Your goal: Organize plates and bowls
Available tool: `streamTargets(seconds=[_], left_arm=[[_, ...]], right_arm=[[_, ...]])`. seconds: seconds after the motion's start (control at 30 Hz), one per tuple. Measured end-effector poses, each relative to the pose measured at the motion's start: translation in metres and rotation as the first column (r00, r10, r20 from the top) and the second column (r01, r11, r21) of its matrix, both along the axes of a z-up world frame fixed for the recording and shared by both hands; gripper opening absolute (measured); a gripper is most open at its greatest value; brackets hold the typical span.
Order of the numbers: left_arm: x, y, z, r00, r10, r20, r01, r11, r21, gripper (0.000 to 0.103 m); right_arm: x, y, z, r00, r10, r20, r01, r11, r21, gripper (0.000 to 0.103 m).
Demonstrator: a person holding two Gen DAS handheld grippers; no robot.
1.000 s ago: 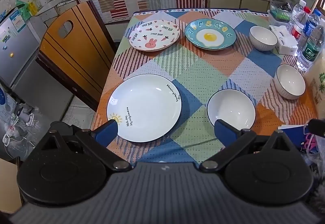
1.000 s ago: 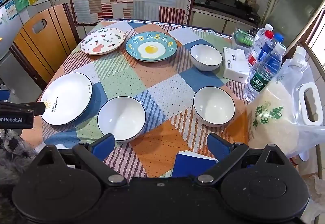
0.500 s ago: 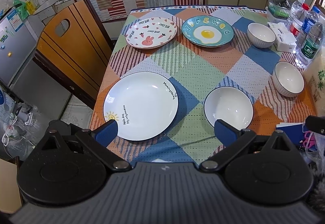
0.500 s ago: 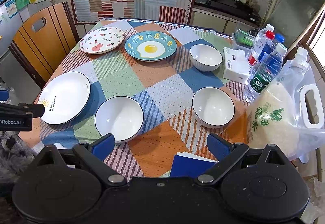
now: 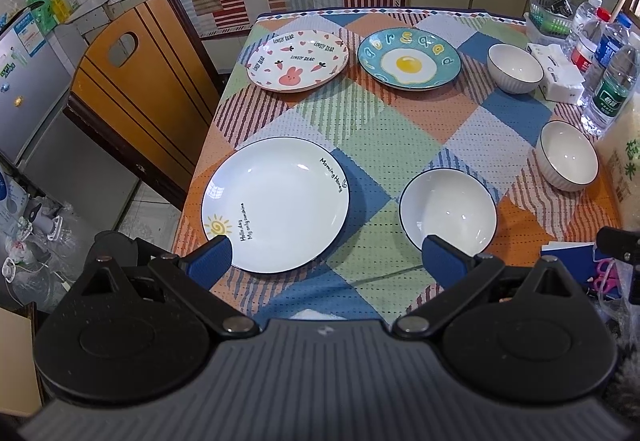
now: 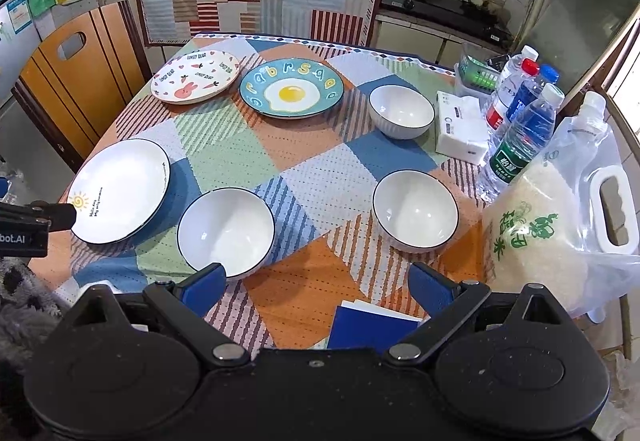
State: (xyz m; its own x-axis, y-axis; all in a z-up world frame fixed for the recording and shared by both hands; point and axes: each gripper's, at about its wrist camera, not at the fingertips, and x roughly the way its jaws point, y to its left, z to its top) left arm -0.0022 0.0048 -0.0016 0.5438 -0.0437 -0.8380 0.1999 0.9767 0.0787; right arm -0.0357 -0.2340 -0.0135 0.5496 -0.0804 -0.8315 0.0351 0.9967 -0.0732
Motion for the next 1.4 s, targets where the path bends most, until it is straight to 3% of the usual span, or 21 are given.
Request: streamTargets(seconds=[0.47, 0.6, 0.67, 0.77, 0.87, 1.0, 1.07, 1.17, 1.3, 1.4], left_arm=[[-0.002, 0.001, 0.002, 1.000, 0.001, 0.000, -0.001, 1.000, -0.004, 0.103], [0.001, 0.005, 0.002, 1.000, 0.004, -0.017, -0.004, 1.000, -0.024, 0.102], [0.006, 0.011, 0.004, 0.999, -0.006, -0.032, 0.004, 0.998, -0.069, 0.101], [0.018, 0.024, 0.009, 0.999, -0.003, -0.038, -0.001, 0.994, -0.108, 0.100], [0.030, 0.036, 0.014, 1.000, 0.010, 0.016, -0.009, 0.998, -0.062, 0.100], [0.050, 0.060, 0.010, 0.995, 0.010, 0.103, -0.004, 0.999, -0.054, 0.103], [0.062, 0.073, 0.003, 0.992, 0.016, 0.123, -0.009, 0.999, -0.053, 0.103], [0.086, 0.091, -0.012, 0.995, -0.017, 0.097, 0.023, 0.998, -0.065, 0.103], [0.121, 0.118, -0.040, 0.999, -0.040, -0.018, 0.036, 0.983, -0.179, 0.102], [0.140, 0.127, -0.065, 0.996, -0.046, -0.081, 0.034, 0.989, -0.144, 0.100]], right_arm=[[-0.002, 0.002, 0.000, 1.000, 0.009, 0.002, -0.009, 1.000, -0.013, 0.099], [-0.001, 0.003, -0.002, 1.000, 0.019, 0.003, -0.019, 1.000, -0.013, 0.099], [0.000, 0.002, -0.001, 0.999, 0.036, 0.017, -0.036, 0.999, 0.002, 0.099], [0.004, 0.002, 0.003, 0.992, 0.086, 0.092, -0.087, 0.996, 0.010, 0.099], [0.014, 0.003, 0.008, 0.966, 0.195, 0.170, -0.199, 0.980, 0.012, 0.099], [0.025, 0.009, 0.009, 0.889, 0.335, 0.313, -0.344, 0.939, -0.028, 0.099], [0.038, 0.016, 0.005, 0.869, 0.361, 0.338, -0.372, 0.928, -0.034, 0.099], [0.064, 0.022, -0.006, 0.864, 0.391, 0.318, -0.430, 0.901, 0.062, 0.099], [0.106, 0.031, -0.028, 0.885, 0.371, 0.282, -0.444, 0.854, 0.270, 0.099], [0.133, 0.049, -0.049, 0.879, 0.413, 0.239, -0.475, 0.802, 0.362, 0.097]])
